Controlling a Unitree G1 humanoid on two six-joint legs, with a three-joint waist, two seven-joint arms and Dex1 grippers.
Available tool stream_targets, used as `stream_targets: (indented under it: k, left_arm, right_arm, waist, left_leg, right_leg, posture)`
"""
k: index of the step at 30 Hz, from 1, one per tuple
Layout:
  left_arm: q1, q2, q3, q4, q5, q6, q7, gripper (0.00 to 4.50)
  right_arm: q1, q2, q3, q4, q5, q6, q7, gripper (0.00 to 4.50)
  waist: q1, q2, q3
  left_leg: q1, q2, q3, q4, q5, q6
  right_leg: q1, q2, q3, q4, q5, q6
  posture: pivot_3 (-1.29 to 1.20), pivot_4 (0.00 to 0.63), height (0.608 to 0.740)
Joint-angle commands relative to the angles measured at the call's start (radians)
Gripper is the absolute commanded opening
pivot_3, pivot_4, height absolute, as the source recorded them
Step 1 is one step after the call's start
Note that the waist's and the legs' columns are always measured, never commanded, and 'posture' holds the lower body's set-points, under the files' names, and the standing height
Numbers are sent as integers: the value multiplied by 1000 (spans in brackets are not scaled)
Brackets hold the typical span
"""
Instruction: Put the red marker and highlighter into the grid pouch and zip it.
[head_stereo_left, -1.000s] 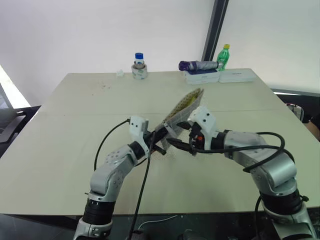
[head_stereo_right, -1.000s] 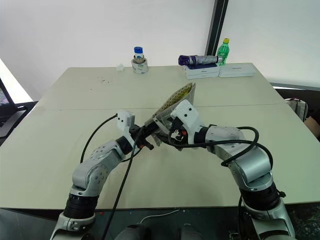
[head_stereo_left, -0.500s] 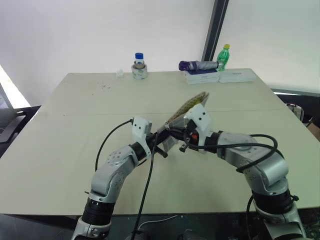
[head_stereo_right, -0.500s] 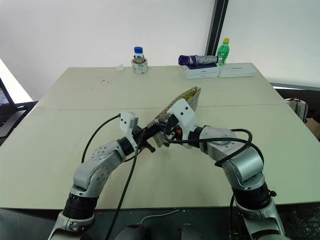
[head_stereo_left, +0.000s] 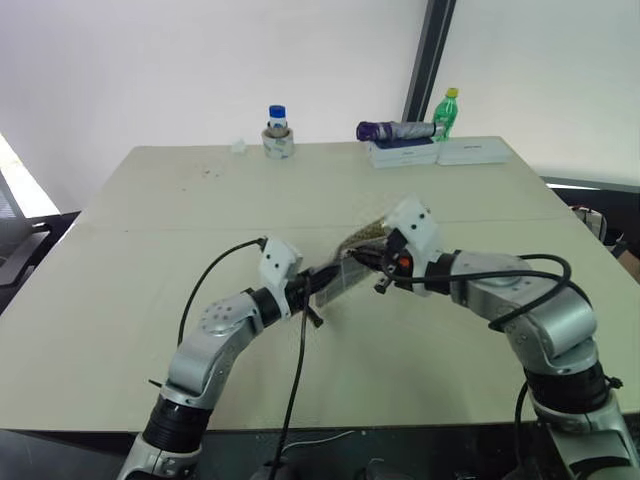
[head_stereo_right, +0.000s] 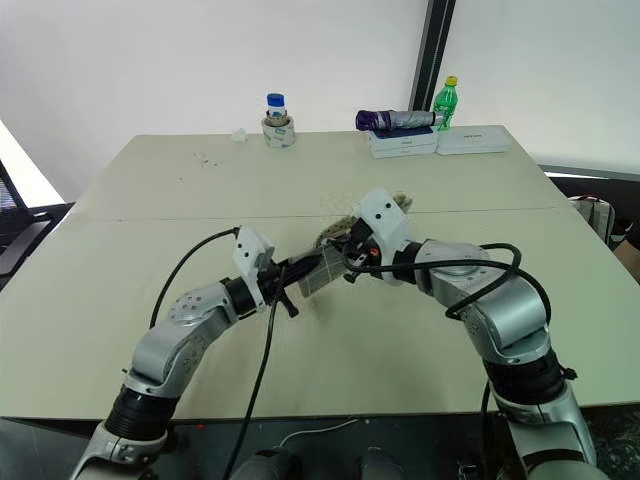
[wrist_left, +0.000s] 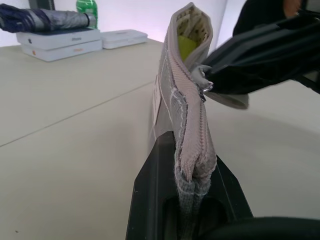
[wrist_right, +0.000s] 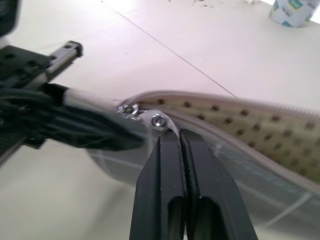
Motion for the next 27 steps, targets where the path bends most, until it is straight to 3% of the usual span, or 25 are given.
stream_targets:
  k: [1,14,20,21,23,27]
  left_arm:
    - [51,76,60,-17,19,-53,-35,0]
    - [99,148,80,-6,32,-116,-35,0]
    - [96,173,65,-4,73,-147,-40,0]
    - [96,176,66,-2,86,-160,-39,358]
    - [95,190,67,9,125,-200,-36,1110]
    - [99,234,65,44,218,-316,-36,3158]
  right_arm:
    - [-33,-111,-134,143,-124,-69,-80,27]
    - [-17,-181,-136,193,-114,-147,2,27]
    - [-2,-158,-144,176,-106,-174,8,3076]
    - [5,-164,-142,176,-113,-191,15,3581]
    - [15,-172,-144,178,-117,-215,30,3608]
    - [41,-188,-151,188,-115,-247,72,3608]
  waist:
    - [1,0,0]
    - [-12,0,0]
    - [-20,0,0]
    - [-20,0,0]
    - [-19,0,0]
    - [-18,0,0]
  left_leg:
    - [0,0,0,0,0,0]
    - [0,0,0,-2,0,0]
    - [0,0,0,-2,0,0]
    - [0,0,0,-2,0,0]
    - [0,0,0,-2,0,1]
    - [0,0,0,-2,0,0]
  right_leg:
    - [0,0,0,0,0,0]
    - [0,0,0,0,0,0]
    - [0,0,0,0,0,0]
    - [0,0,0,0,0,0]
    - [0,0,0,0,0,0]
    - [0,0,0,0,0,0]
  posture:
    - [0,150,740]
    - [0,150,740]
    - [0,150,740]
    - [0,150,740]
    - [0,150,740]
    - [0,150,740]
